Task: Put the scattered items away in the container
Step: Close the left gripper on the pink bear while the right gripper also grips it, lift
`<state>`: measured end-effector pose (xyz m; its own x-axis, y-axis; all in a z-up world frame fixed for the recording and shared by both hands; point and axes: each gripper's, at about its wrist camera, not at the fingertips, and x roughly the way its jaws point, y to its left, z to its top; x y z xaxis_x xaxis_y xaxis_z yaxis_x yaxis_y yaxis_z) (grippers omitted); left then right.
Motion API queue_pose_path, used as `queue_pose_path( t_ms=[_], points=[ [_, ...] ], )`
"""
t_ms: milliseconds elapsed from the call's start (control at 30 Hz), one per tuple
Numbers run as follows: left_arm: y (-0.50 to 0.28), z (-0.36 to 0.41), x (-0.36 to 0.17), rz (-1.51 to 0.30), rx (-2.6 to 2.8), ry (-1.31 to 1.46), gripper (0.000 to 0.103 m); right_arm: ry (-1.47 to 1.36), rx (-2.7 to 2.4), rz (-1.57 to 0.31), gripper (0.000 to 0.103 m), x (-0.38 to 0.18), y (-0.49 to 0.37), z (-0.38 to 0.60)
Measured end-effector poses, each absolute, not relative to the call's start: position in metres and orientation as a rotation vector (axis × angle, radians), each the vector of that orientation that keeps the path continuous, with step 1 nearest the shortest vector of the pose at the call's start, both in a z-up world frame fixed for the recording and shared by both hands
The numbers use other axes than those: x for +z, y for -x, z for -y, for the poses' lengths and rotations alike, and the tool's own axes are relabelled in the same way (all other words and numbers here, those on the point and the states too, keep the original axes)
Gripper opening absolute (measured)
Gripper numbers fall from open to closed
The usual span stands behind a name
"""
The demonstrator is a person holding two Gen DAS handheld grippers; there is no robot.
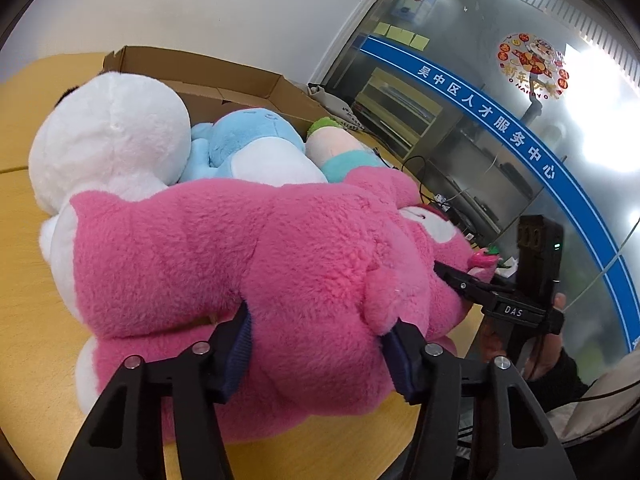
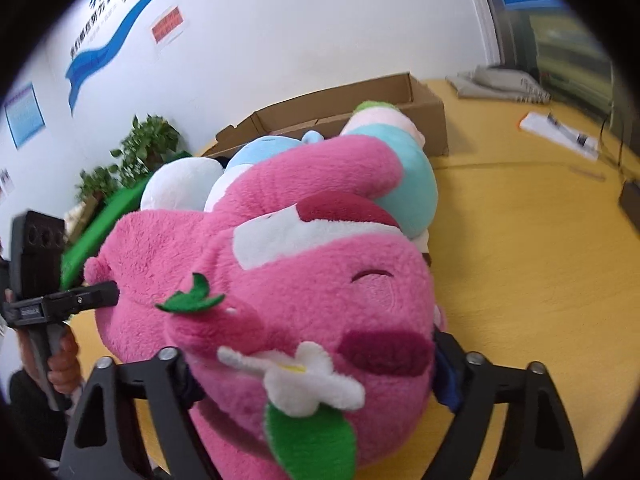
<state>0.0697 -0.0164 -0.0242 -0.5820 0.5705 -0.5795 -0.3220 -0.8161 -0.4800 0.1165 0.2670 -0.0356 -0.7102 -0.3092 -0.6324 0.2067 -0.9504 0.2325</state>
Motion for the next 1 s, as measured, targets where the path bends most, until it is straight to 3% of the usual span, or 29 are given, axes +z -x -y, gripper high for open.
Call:
queue_pose_path(
  t_ms=[133, 533, 833, 1000],
  points=[
    [-0.079, 0.019, -0.012, 0.420, 2.407, 1.030, 0.053, -0.984, -2.731, 0.048, 0.074, -0.014, -0.124, -0.244],
    [-0.053, 0.045, 0.093, 0.338, 2.541, 0.811, 0.053, -0.764, -2.745, 0.076, 0.073, 0.069, -0.092, -0.228],
    [0.076, 0.055, 0.180, 0.219, 2.570, 0.642, 0.053, -0.504, -2.821, 0.093, 0.073, 0.158, 0.018, -0.248],
    [0.175, 0.068, 0.201, 0.211, 2.582, 0.665, 0.053, -0.538, -2.822, 0.150, 0.073, 0.180, 0.110, -0.260]
  ],
)
